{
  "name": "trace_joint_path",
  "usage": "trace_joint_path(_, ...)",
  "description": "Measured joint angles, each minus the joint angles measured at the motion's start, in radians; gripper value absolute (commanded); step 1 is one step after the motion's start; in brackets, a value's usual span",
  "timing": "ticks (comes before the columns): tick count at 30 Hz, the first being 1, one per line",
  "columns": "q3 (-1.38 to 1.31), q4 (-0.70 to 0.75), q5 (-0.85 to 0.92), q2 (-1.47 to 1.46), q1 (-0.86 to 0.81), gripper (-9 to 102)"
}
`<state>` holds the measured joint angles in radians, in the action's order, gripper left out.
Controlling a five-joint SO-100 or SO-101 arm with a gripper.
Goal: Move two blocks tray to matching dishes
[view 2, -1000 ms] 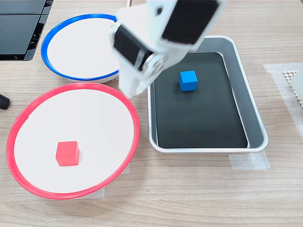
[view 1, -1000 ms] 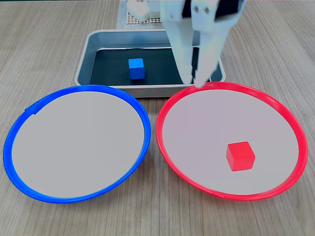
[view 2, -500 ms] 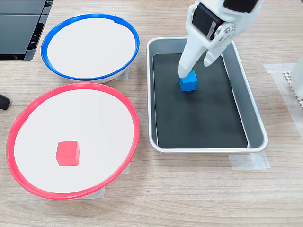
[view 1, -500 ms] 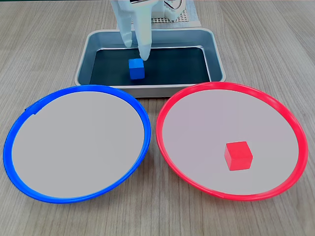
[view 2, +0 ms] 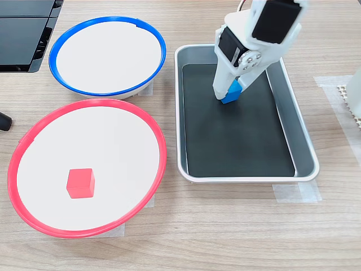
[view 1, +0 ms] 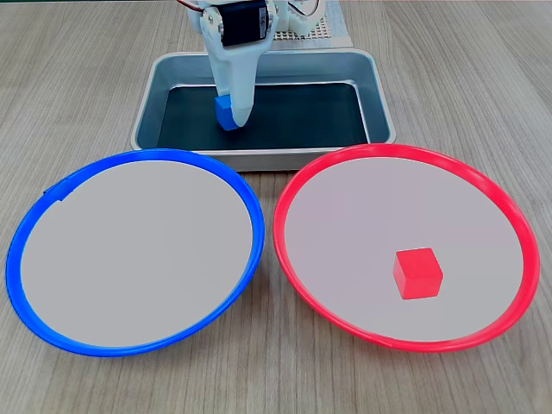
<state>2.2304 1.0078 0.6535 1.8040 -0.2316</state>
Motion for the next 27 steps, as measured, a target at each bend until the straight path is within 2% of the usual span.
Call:
trace_joint_path(7, -0.387, 0.143, -0.14, -0.002, 0.069, 0)
trace_joint_path(11, -0.643, 0.149, -0.186, -0.071, 0.067, 0)
trace_joint_path(15, -0.822, 0.074, -0.184, -0.218, 0.018, 7)
trace_joint_path(19, -0.891, -0.034, -0.133, -0.354, -0.031, 17)
trace_joint_path(23, -0.885, -0.137, -0.078, -0.408, -0.049, 18)
trace_joint_path(27, -0.861, -0.193, -0.057, -0.41, -0.049, 10)
